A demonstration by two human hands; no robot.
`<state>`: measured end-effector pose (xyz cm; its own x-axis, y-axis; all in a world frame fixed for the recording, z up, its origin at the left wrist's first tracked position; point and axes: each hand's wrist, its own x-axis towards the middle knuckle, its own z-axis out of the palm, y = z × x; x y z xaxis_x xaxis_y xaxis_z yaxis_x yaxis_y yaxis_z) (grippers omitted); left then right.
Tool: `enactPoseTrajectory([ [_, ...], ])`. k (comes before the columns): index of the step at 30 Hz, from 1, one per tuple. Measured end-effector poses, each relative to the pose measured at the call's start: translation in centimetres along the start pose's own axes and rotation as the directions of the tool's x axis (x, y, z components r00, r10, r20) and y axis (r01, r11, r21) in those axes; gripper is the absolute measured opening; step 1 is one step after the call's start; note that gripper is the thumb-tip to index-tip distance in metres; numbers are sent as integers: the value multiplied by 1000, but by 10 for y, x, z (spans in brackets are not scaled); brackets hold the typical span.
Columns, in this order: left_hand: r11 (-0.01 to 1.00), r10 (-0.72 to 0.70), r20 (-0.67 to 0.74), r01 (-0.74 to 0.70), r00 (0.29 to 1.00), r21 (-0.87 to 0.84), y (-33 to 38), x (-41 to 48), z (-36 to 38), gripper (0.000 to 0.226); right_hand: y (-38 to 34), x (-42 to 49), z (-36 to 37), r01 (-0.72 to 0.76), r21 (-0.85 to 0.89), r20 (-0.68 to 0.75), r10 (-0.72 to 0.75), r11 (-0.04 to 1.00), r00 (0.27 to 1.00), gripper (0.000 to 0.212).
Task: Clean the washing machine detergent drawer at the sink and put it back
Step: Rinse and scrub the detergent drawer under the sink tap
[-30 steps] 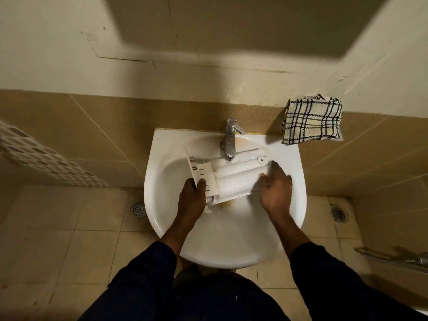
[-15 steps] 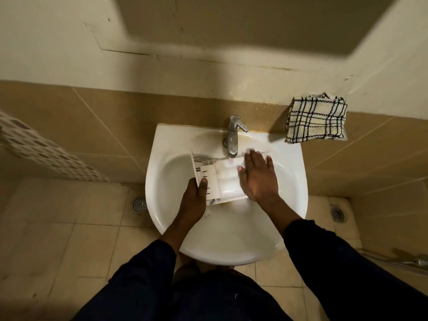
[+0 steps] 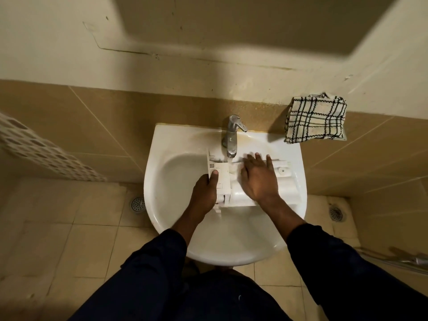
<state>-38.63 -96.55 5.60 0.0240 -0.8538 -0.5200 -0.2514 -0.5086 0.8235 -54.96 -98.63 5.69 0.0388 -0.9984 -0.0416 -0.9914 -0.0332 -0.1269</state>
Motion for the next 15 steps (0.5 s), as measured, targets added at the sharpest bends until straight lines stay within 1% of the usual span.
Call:
enactPoseTrajectory([
  [3,992,-80,59,85,995,-96,21,8,2,38,-9,-4,-8,154,123,-2,-155,980,988,55],
  [4,984,-114,90,125,989,-125,27,12,2,37,-12,-5,-10,180,151,-2,-181,972,983,52],
  [7,975,-167,153,186,974,-120,35,19,1,39,-15,-6,-15,179,188,-7,-181,966,983,50],
  [11,975,-177,260,206,949,-88,37,17,4,51,-11,-12,-17,146,176,7,-150,973,989,60],
  [13,977,-158,300,192,941,-88,35,15,8,54,-6,-15,-16,115,164,-10,-115,980,993,56],
  [15,982,-105,329,150,938,-112,28,12,13,49,-3,-16,-13,91,157,0,-92,983,996,53],
])
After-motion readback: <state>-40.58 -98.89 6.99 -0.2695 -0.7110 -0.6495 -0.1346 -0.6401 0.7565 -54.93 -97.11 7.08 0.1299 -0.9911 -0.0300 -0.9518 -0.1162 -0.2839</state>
